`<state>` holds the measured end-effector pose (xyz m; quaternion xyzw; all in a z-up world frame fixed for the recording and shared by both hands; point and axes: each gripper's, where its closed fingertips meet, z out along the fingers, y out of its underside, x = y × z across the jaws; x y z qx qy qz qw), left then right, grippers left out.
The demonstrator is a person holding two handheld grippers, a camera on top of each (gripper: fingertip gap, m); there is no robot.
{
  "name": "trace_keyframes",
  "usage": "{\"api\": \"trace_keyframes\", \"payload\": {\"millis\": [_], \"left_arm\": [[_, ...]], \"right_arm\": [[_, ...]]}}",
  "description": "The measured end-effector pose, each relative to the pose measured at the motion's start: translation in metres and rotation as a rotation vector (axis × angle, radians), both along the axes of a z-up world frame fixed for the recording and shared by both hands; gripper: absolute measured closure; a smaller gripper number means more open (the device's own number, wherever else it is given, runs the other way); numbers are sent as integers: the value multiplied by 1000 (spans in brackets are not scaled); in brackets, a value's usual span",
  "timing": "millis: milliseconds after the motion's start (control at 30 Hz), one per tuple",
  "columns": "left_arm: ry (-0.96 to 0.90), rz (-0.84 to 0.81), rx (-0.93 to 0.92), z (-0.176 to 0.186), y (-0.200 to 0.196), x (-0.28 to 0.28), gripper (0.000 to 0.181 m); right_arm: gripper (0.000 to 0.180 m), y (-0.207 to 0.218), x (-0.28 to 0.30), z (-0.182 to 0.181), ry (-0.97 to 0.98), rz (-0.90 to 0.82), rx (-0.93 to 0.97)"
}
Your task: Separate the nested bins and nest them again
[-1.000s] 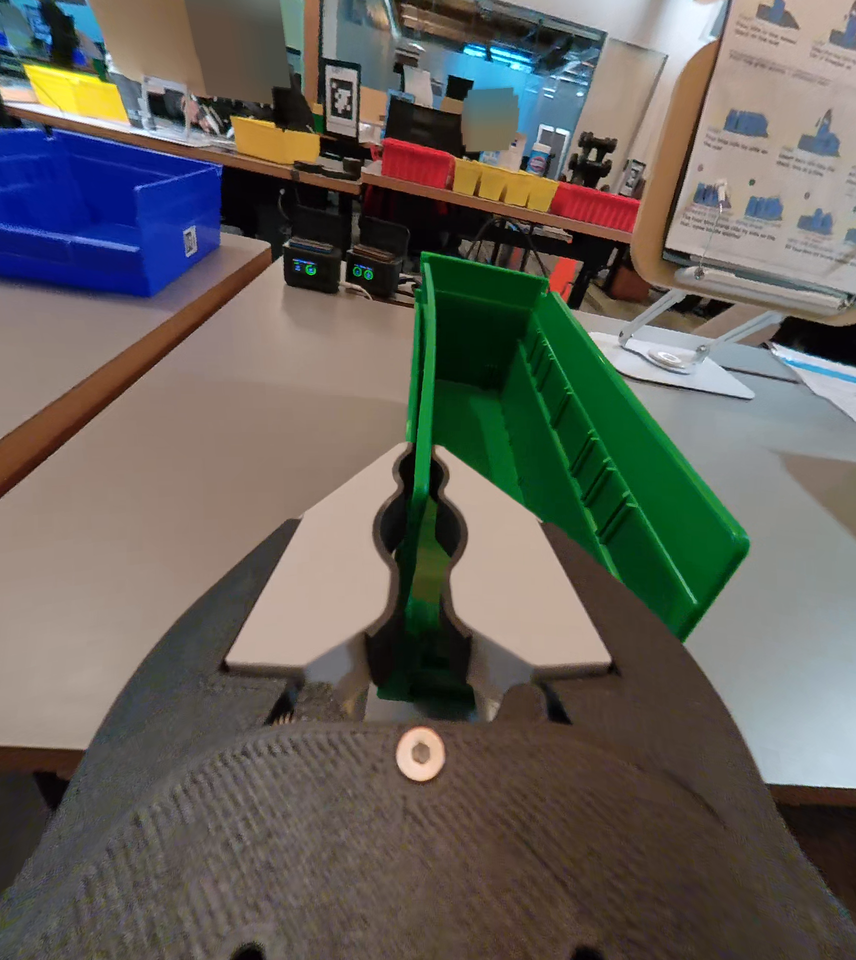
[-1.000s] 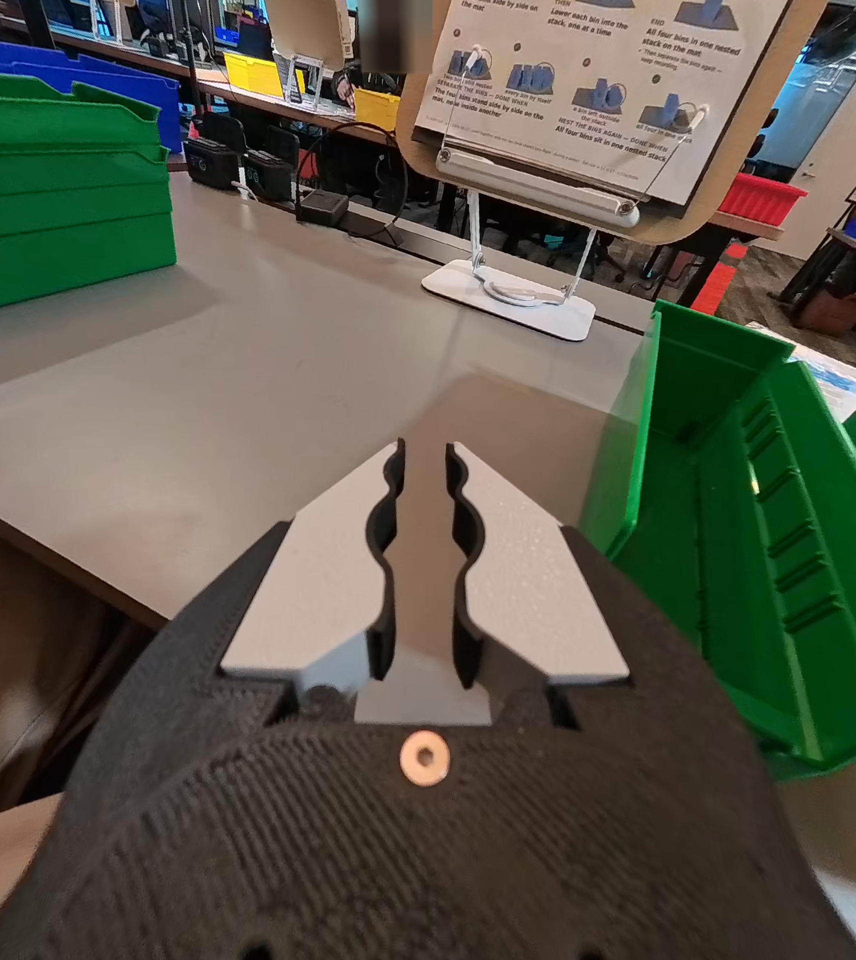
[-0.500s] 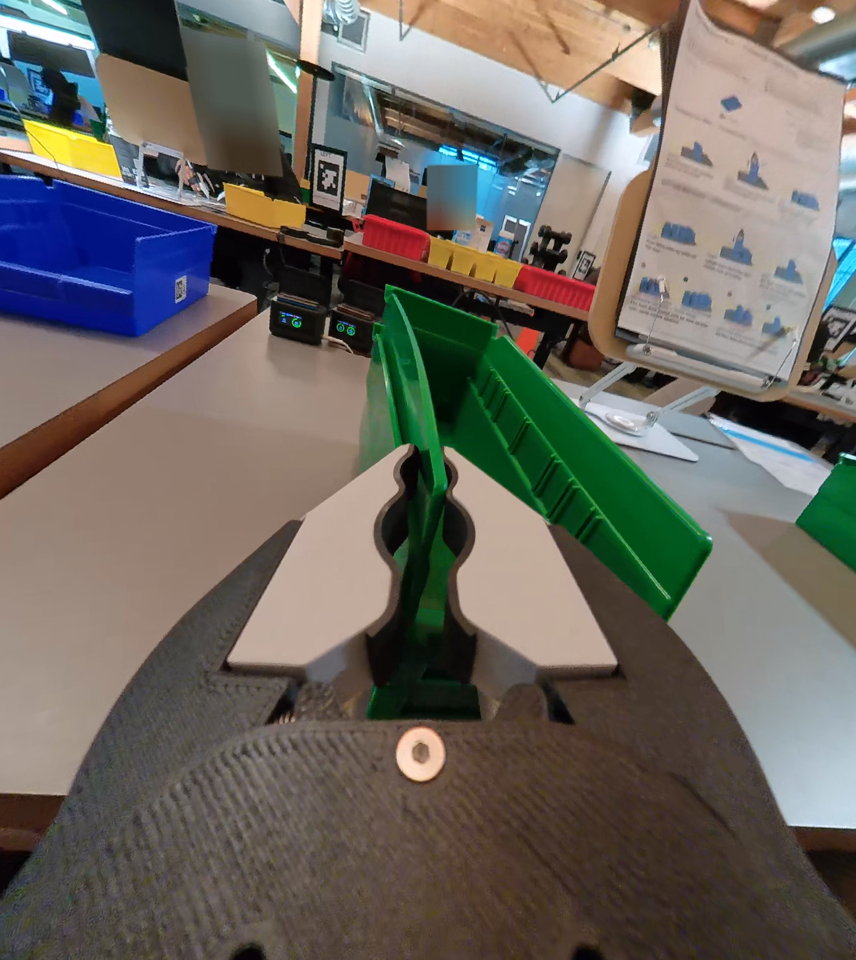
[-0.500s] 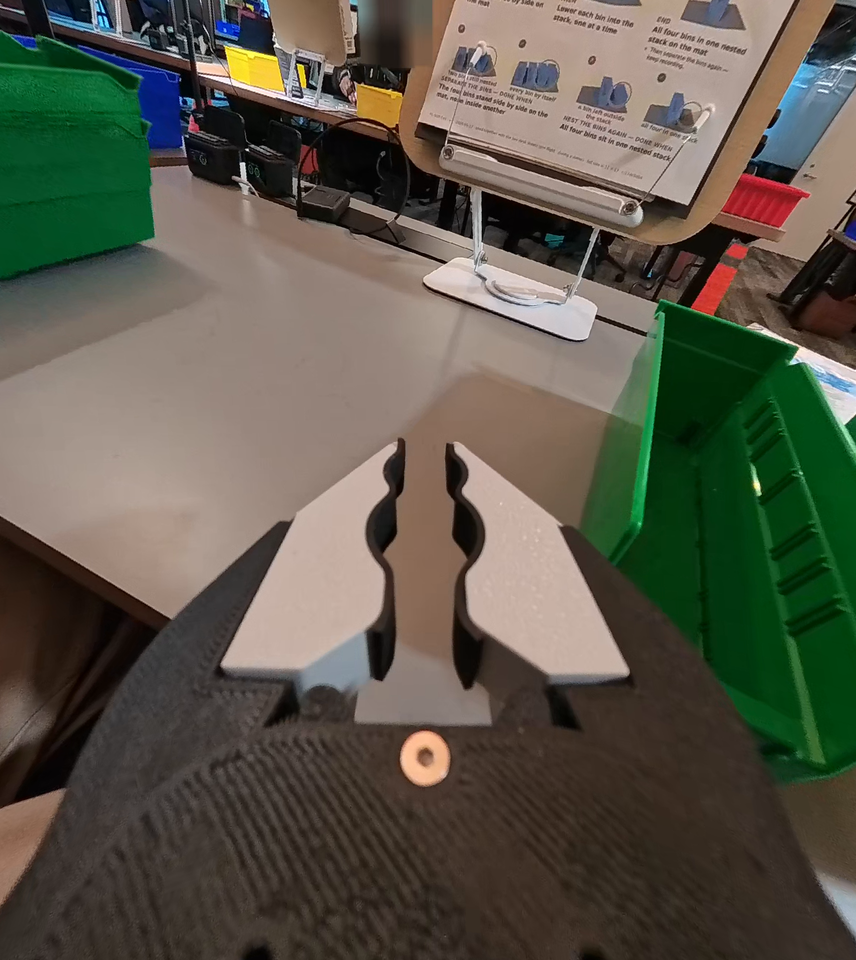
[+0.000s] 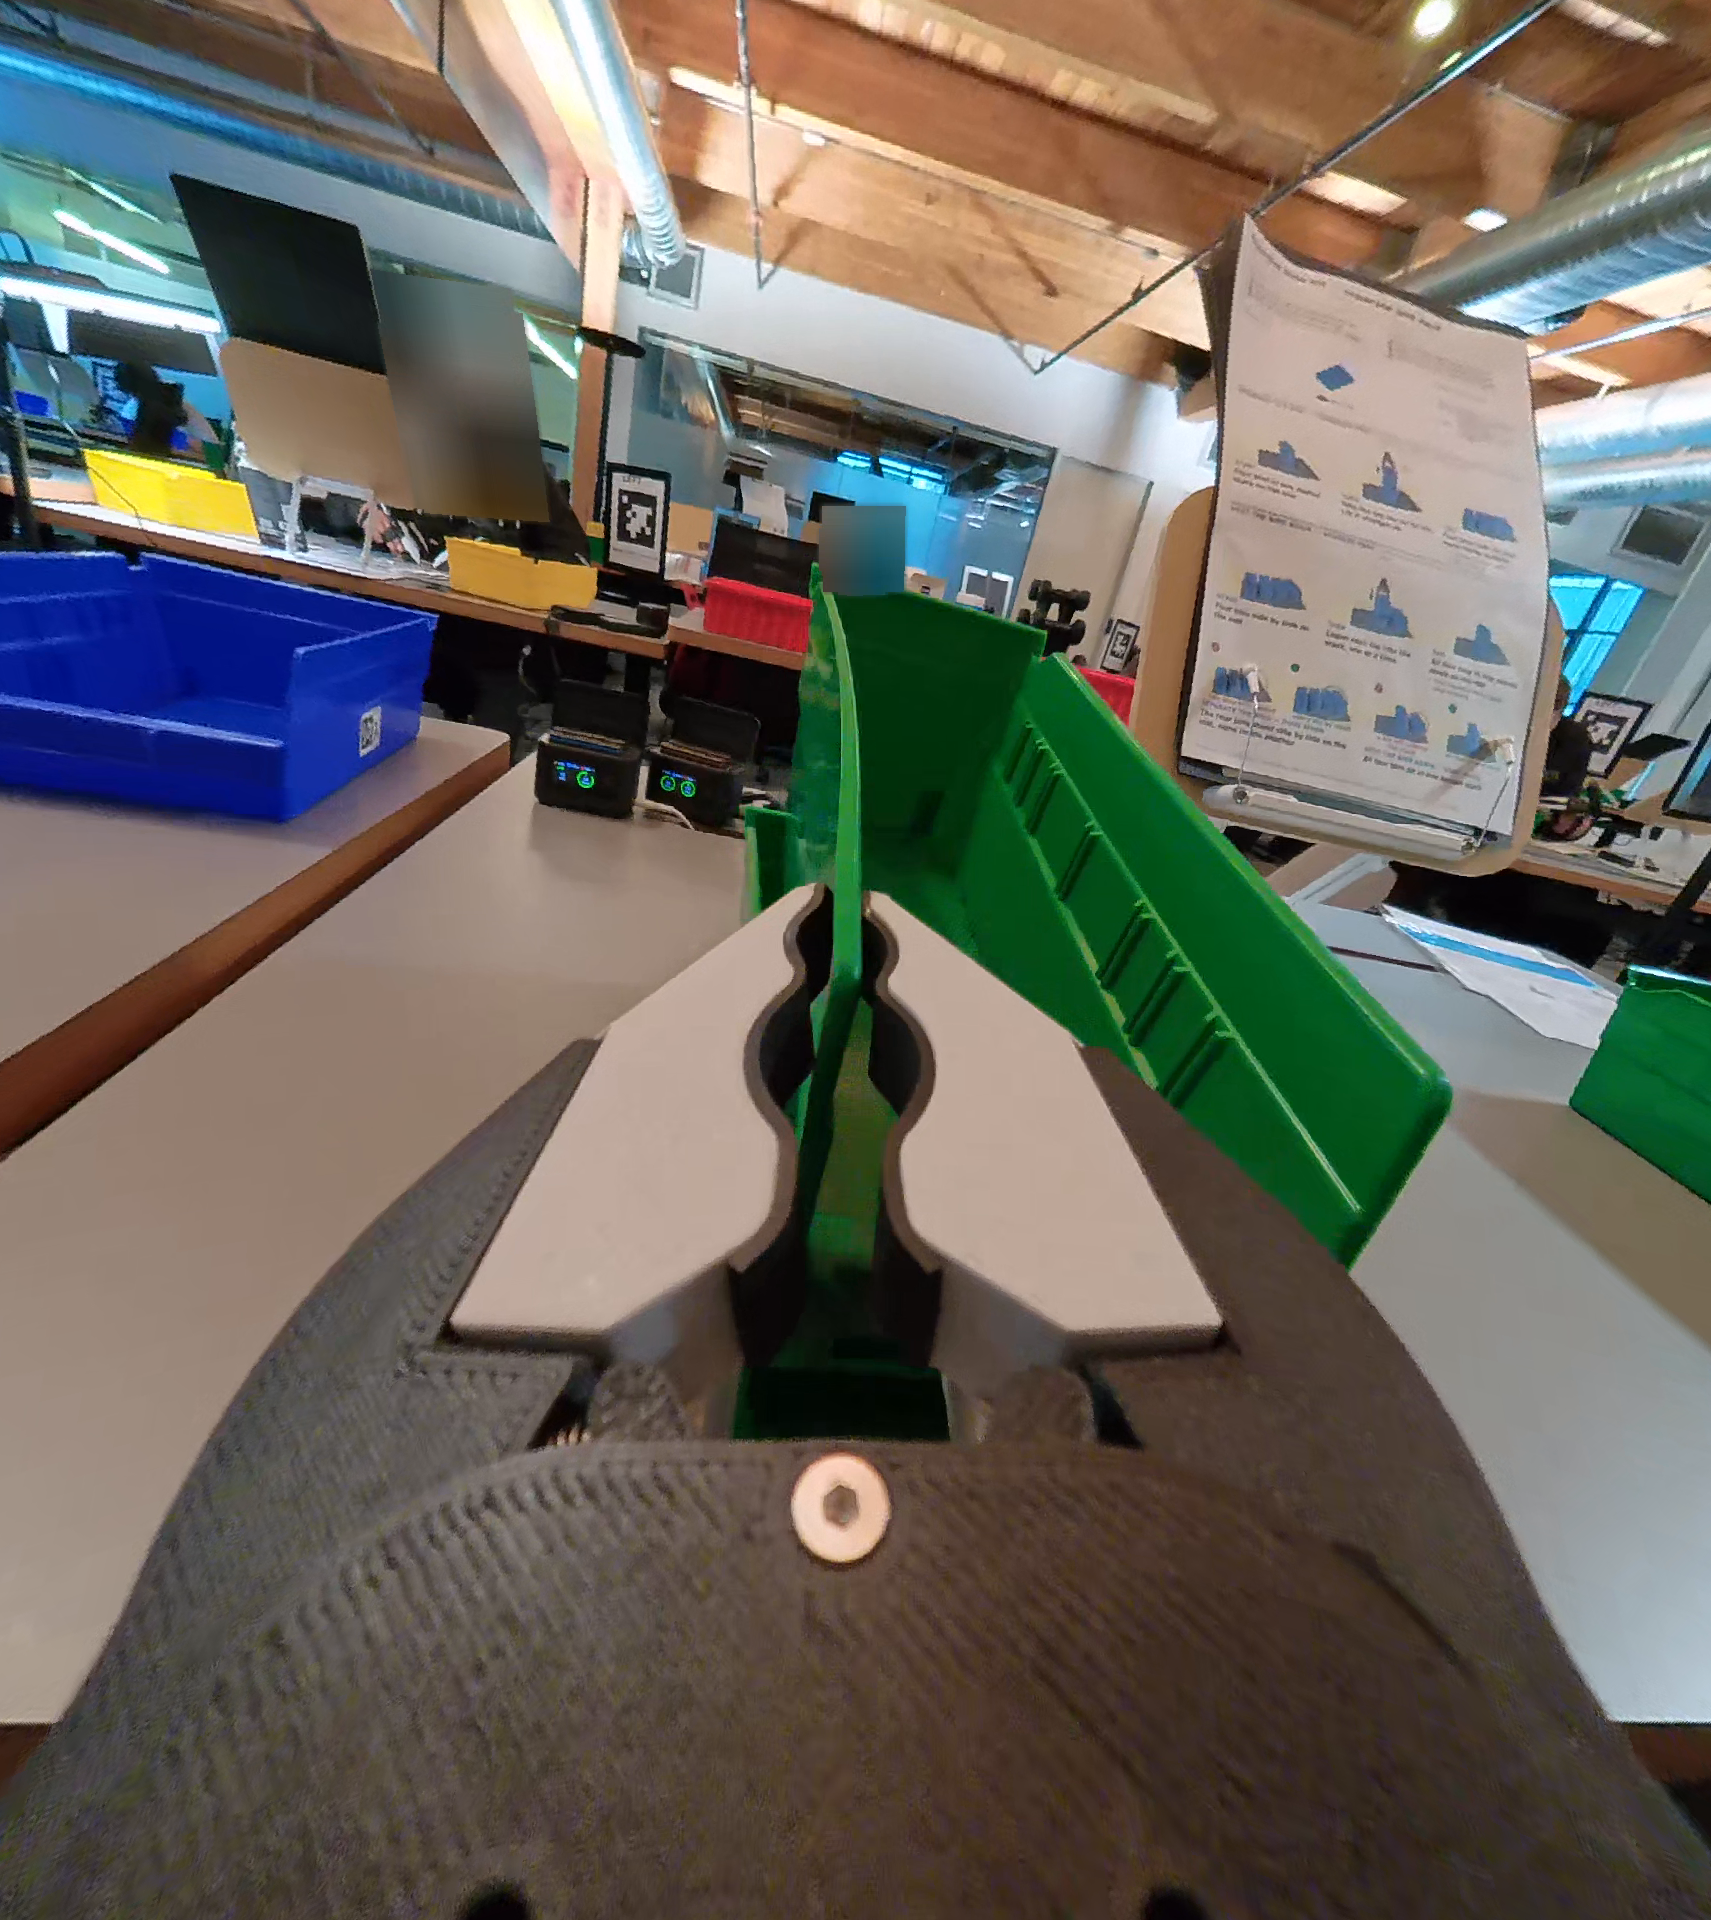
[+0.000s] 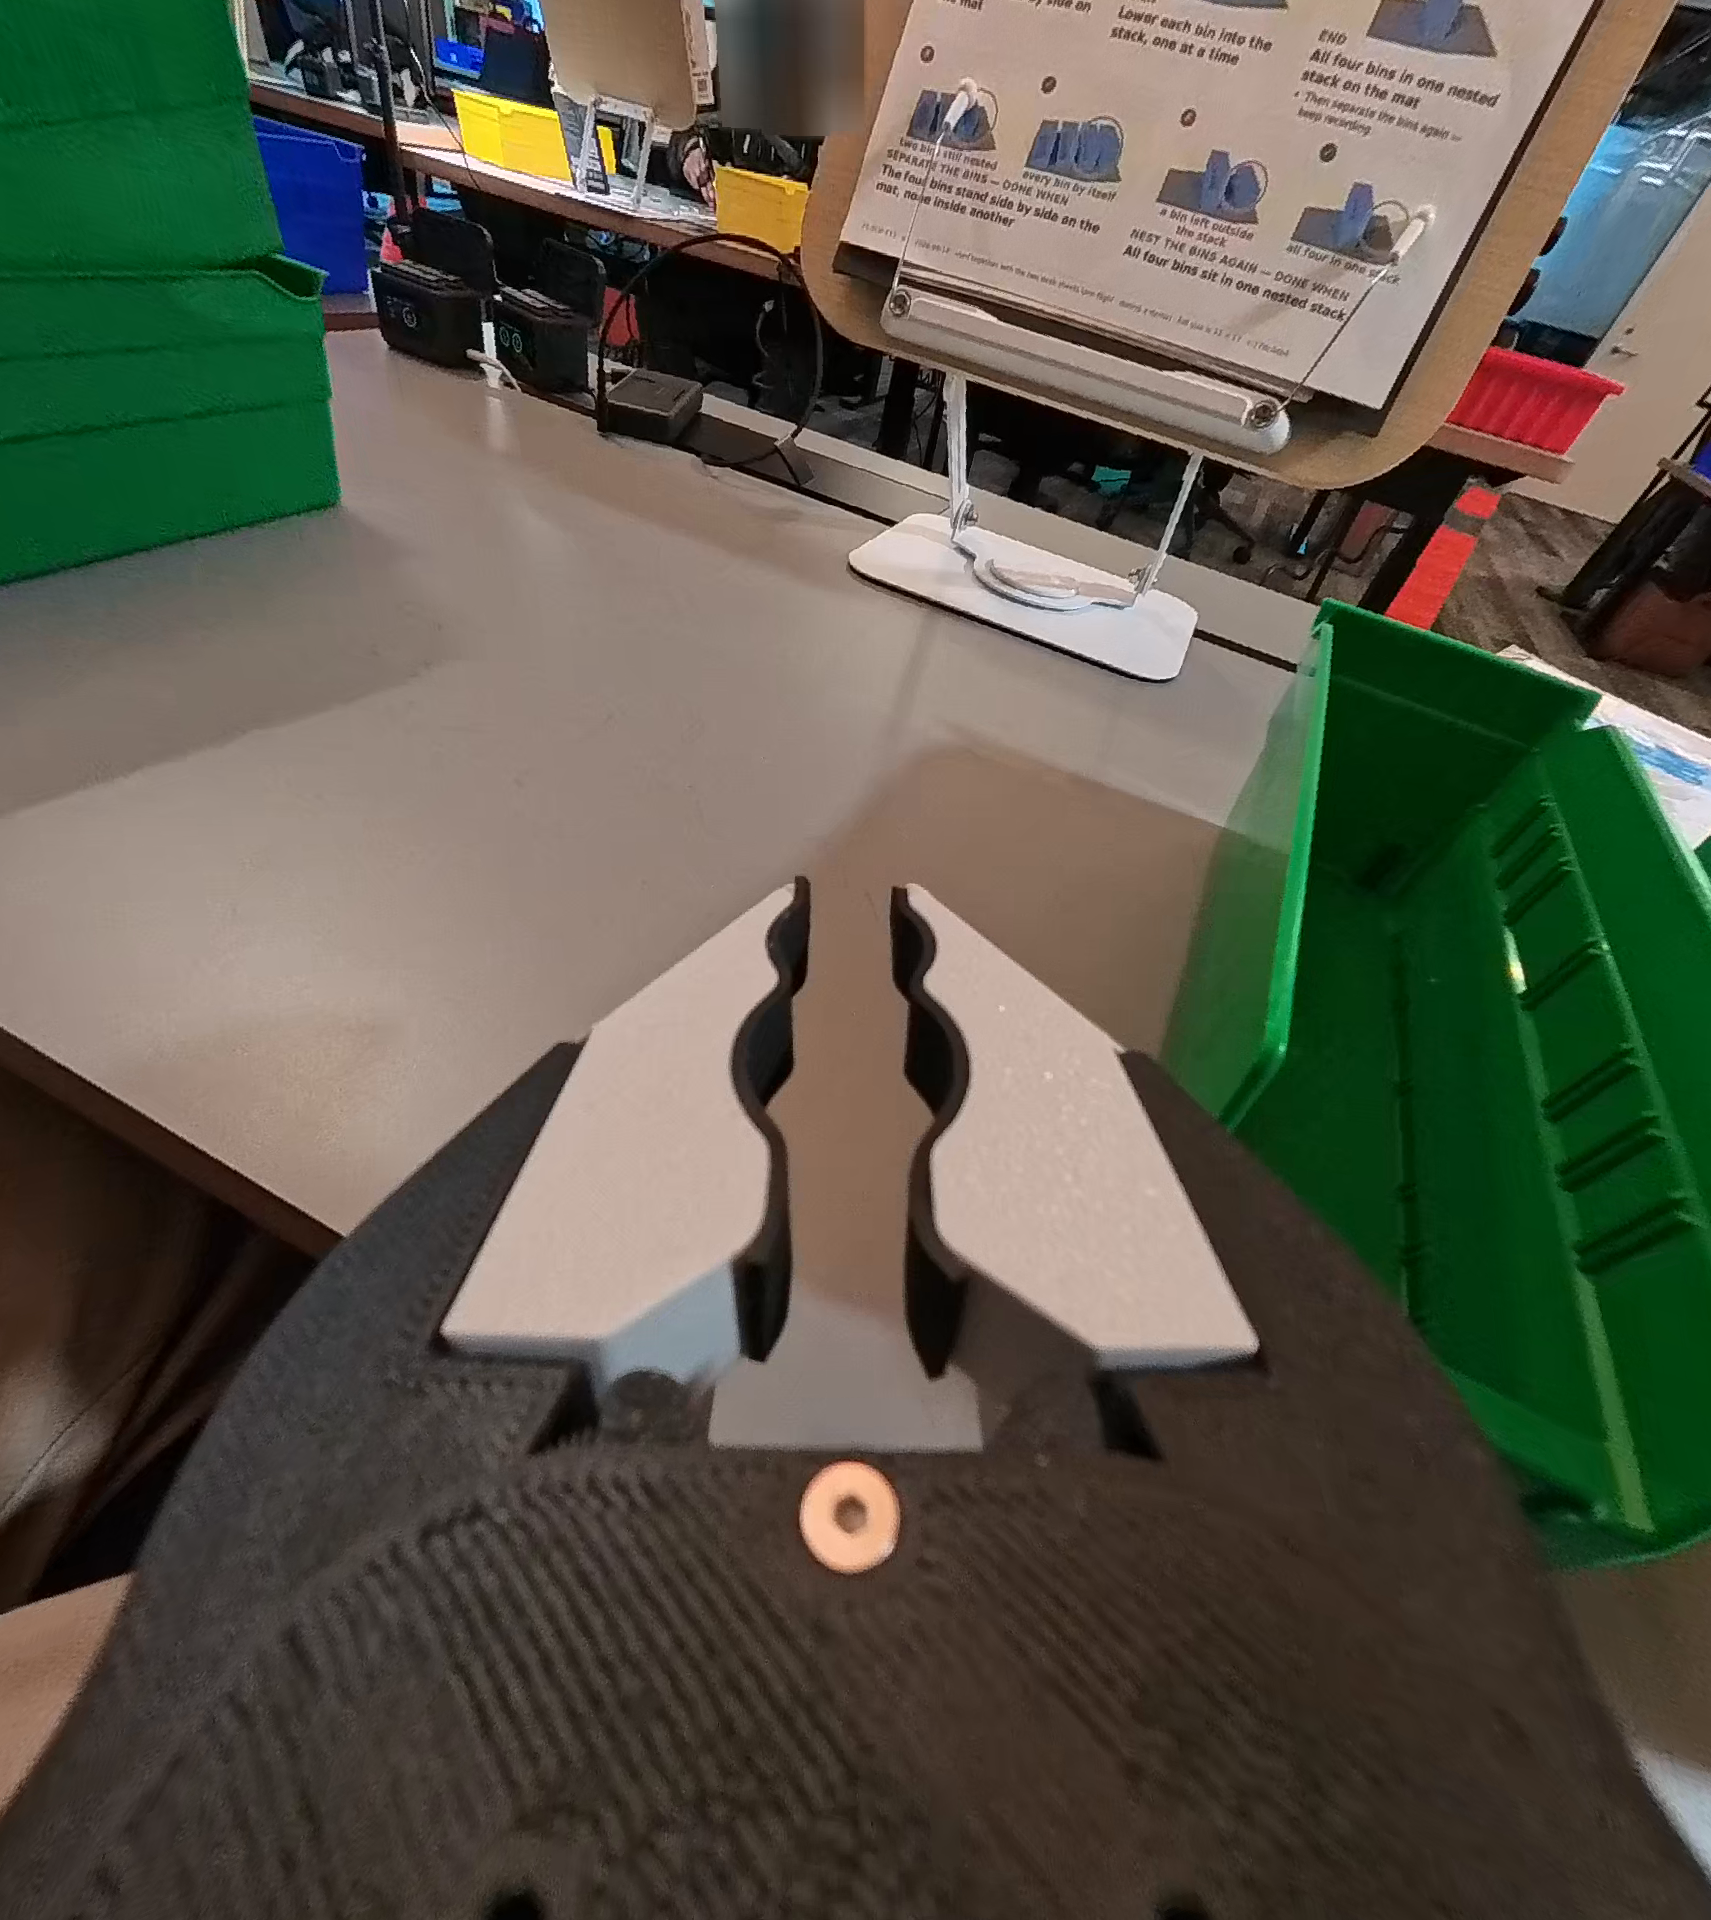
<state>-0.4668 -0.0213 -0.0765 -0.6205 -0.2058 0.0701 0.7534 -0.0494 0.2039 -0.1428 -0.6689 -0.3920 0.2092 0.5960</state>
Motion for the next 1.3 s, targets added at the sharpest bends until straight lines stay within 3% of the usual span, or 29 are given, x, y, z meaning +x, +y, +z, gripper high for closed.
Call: {"api": "trace_keyframes", "payload": {"millis": [233, 433, 633, 733, 900, 1100, 1300], "left_arm": [[-10, 5, 16, 4, -3, 0, 181], [34, 16, 140, 44, -20, 10, 181], [98, -65, 204, 83, -22, 61, 181], [92, -146, 207, 90, -10, 98, 181], [87, -269, 171, 65, 22, 169, 181], [72, -360, 11, 10, 80, 222, 181], [23, -312, -50, -19, 117, 240, 181]], "right_arm": [[166, 0, 0, 0, -1, -1, 3], [166, -1, -1, -1, -5, 4, 1], [164, -4, -4, 2, 8, 21, -1], [156, -24, -16, 20, 97, 114, 28], [145, -83, -44, 48, 249, 320, 37], [140, -138, -78, 37, 225, 460, -50], [121, -122, -86, 22, 230, 345, -173]]}}
